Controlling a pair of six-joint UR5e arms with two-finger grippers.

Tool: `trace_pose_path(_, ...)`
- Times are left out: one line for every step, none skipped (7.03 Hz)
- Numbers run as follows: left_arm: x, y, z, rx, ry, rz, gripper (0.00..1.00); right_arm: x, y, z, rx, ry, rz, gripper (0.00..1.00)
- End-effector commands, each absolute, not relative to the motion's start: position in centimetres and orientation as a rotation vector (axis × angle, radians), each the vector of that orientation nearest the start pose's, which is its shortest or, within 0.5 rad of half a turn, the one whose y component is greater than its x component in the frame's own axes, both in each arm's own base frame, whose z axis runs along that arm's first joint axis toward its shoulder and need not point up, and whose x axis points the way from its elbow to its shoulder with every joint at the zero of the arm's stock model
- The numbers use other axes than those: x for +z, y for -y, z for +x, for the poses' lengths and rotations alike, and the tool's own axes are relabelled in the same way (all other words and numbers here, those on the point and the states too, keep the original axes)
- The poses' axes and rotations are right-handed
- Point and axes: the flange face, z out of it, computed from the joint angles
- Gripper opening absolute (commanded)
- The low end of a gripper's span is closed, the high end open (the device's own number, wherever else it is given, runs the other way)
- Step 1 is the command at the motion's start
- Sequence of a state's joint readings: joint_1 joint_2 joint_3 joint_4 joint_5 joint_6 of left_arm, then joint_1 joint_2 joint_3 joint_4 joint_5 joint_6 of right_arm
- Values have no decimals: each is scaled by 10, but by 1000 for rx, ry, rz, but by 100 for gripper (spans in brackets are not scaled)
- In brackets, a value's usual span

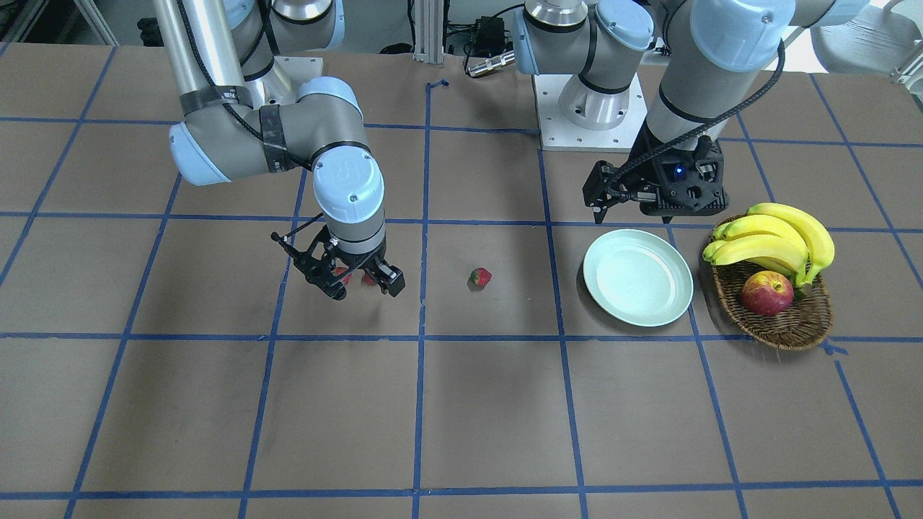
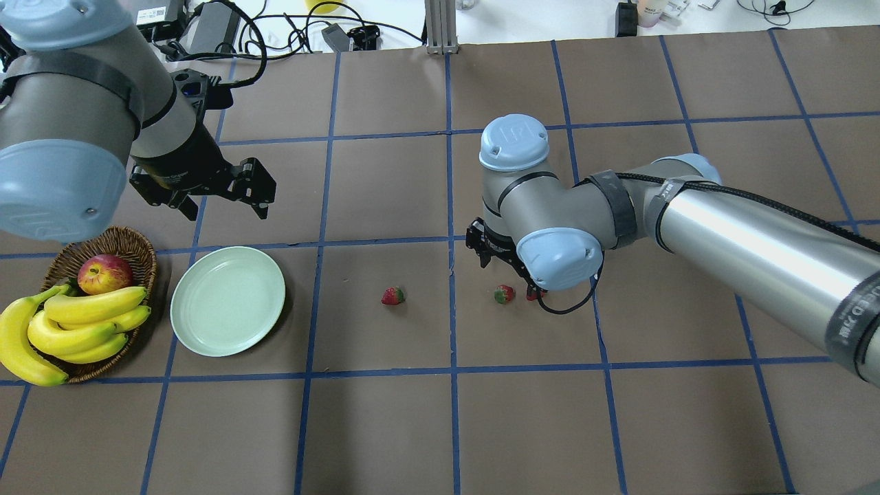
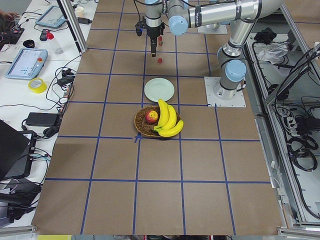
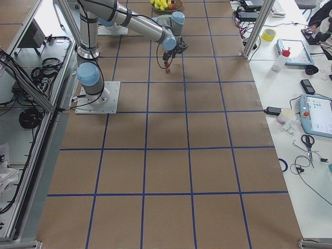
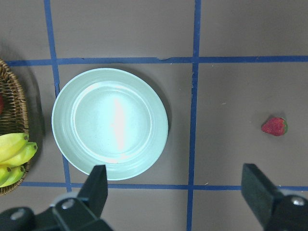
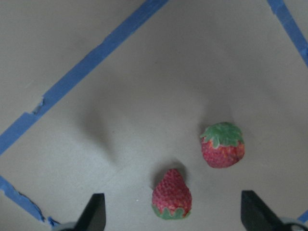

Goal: Collect all strawberries into plate
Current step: 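Lower the right gripper onto a second strawberry and grasp it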

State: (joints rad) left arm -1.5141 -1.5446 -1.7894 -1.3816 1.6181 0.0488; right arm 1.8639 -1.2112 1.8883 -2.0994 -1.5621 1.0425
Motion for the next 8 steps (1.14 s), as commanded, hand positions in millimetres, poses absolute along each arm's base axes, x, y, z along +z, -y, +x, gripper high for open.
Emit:
trace_pose_path(413, 479, -101, 9, -3091, -7, 100, 187, 478, 290, 237, -2894, 1328, 86)
trace_pose_path(413, 478, -101, 11, -3091, -2, 100, 178, 477, 289, 239, -2890, 1334, 84)
trace_pose_path(413, 477, -102, 11, -3093, -2, 100, 174, 472, 286, 234, -2912, 1329, 71)
trace_pose_path(410, 477, -101, 21, -3092, 0, 100, 170, 467, 284, 235, -2923, 1320, 53)
trace_pose_path(412, 474, -101, 12, -3088, 3, 100, 174, 467, 284, 223, -2930, 1293, 16)
trace_pose_path(409, 473, -97, 27, -3048, 3, 100, 177, 466, 284, 216, -2928, 1289, 0)
trace_pose_path(407, 473, -96, 35, -3037, 4, 100, 183, 471, 285, 195, -2930, 1255, 0)
trace_pose_path(408, 472, -96, 35, -3037, 4, 100, 191, 477, 290, 184, -2949, 1131, 0)
